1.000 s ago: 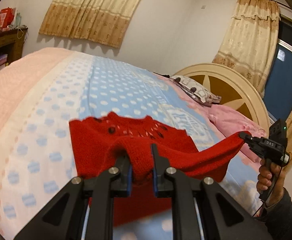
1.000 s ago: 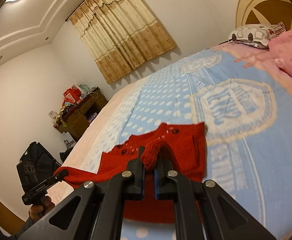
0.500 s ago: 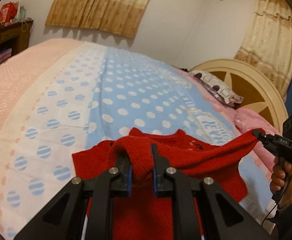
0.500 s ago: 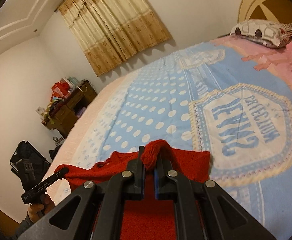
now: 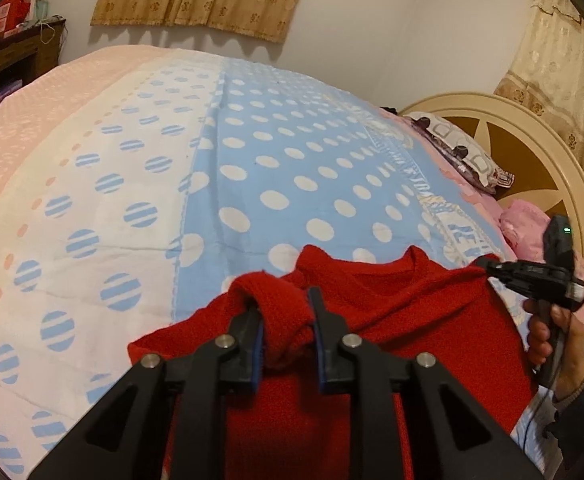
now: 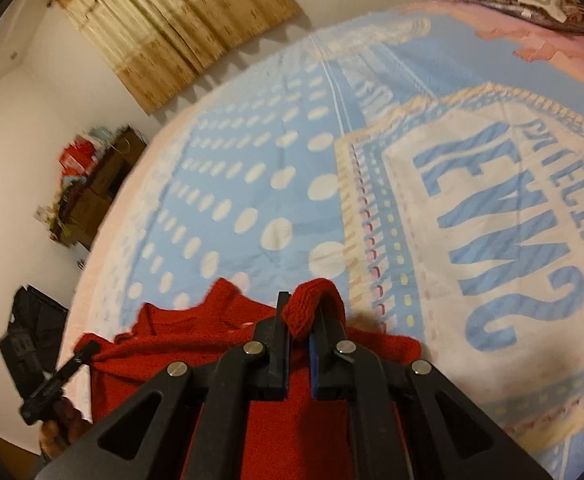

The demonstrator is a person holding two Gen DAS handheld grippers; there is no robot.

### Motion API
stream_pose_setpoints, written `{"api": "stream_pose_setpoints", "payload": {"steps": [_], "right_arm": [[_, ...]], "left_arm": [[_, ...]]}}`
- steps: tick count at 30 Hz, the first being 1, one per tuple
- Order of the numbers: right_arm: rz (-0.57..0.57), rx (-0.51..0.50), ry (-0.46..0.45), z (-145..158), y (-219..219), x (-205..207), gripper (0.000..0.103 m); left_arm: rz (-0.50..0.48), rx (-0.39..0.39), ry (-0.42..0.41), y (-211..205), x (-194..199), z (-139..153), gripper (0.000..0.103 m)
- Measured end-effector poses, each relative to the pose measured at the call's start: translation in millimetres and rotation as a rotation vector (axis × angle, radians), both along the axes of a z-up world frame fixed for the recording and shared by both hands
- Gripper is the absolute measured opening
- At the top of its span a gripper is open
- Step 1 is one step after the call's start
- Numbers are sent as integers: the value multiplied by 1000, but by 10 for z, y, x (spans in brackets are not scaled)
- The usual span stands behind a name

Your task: Fold small clothes

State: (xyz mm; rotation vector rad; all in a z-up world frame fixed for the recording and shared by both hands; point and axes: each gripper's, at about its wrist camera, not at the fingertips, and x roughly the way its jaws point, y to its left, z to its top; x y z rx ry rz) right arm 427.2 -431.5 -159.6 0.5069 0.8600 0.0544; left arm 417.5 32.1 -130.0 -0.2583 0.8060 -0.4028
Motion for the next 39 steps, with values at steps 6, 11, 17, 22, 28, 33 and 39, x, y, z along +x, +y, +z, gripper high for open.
{"api": "stream_pose_setpoints", "payload": {"steps": [6,11,17,22,28,33,39], "right_arm": [[14,-75,-14,44,54,-13,12],[30,-60,-97,224,21,-102,90],[10,-87,-102,341,24,-252,90],[72,-170,-71,319,218,-818,90],[206,-199,-102,354,577,-1452,90],[229,-247,-43,85,764,-1649,90],[155,-280,54,-315,645,-1673,90]], "left_arm": [[43,25,-12,46,-33,88,59],[138,19,-41,233,-48,169,79],[130,81,-2,164,-160,126,80],[108,163,-33,151,-575,145,80],[106,308,-43,65,-1073,38,88],[131,392,6,70,-1243,-267,93],[177,295,24,254,-1310,-373,103]]}}
